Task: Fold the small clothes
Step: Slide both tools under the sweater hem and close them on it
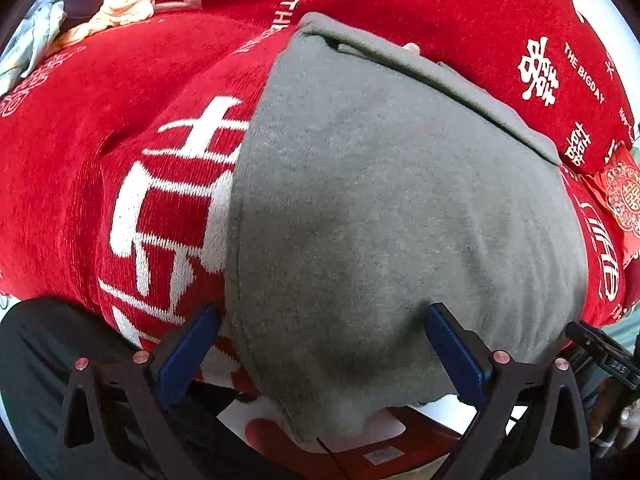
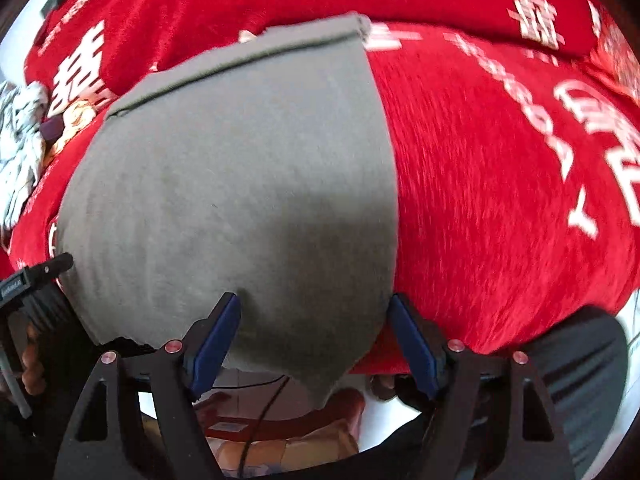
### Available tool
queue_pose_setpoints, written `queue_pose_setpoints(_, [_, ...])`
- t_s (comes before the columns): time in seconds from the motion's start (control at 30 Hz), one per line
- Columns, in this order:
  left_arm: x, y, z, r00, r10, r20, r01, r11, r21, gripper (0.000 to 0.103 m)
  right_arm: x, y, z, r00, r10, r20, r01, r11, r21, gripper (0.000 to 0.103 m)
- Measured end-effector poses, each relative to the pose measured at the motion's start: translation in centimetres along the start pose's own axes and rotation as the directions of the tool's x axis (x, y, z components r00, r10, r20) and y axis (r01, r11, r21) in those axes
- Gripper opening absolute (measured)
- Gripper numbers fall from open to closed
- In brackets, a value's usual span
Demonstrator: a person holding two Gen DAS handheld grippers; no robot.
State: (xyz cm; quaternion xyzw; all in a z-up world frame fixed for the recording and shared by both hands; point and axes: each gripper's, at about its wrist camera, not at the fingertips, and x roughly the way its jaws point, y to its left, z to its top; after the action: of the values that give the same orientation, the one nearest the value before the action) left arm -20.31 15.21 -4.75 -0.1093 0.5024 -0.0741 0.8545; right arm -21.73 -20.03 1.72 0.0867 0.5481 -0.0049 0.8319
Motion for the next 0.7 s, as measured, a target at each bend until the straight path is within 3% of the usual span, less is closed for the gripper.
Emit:
queue_pose_setpoints(0.17, [0.1,-0.4,-0.4,1.0,-0.018,-0.008,0.018,1.0,0.008,0.101,-0.1,0.8,-0.9,0.999,-0.003,0.051,0.005,1.0,-0.025,0.079])
queue_pose_setpoints(0.27, [0.1,-0.7,-0.5,1.0,0.024,0.002,-0.024,1.0,0.0,0.091,-0.3,0.8,-1.2,0.998,-0.005,0.068,0.007,1.0,-0.028,0.06])
queue_pose_setpoints(0.33, [-0.3,-1.0,-0.7,0.999,0.048,0.019,-0.048,0.999,-0.004,0.077,-0.7,0.4,-1.3,0.997,0.011,0.077,-0.01,1.0,-0.011,0.036])
queue_pose_setpoints(0.4, [-0.7,-1.2,-0.8,0.998,0.053,0.036,-0.052,0.999,-0.011,0.07,-0.9,0.2,-1.3,0.996,0.04,0.081,-0.039,0.999,-0.005,0.027])
queue_pose_setpoints(0.53, [-0.7,-0.4,-0.9,0.999,0.032,0.034,-0.031,0.999,-0.032,0.072,-0.7,0.4,-1.3,0.997,0.059,0.056,-0.058,0.998,-0.02,0.028])
queue_pose_setpoints(0.57, [-0.7,-0.2,-0.9,0.999,0.022,0.035,-0.021,0.999,-0.039,0.077,-0.6,0.3,-1.3,0.997,0.067,0.045,-0.067,0.998,-0.019,0.028])
queue_pose_setpoints(0.6, [-0.5,0.0,-0.9,1.0,0.005,0.025,-0.004,0.999,-0.042,0.091,-0.6,0.0,-1.4,0.996,0.081,0.041,-0.08,0.997,-0.009,0.033])
queue_pose_setpoints(0.63, [-0.1,0.1,-1.0,1.0,0.001,0.002,0.0,0.999,-0.049,0.098,-0.5,-0.3,-1.5,0.994,0.106,0.034,-0.107,0.994,0.008,0.039])
queue_pose_setpoints(0.7, [0.5,0.2,-1.1,1.0,0.011,-0.021,-0.012,0.998,-0.06,0.097,-0.4,-0.4,-1.6,0.991,0.129,0.035,-0.129,0.991,0.014,0.04])
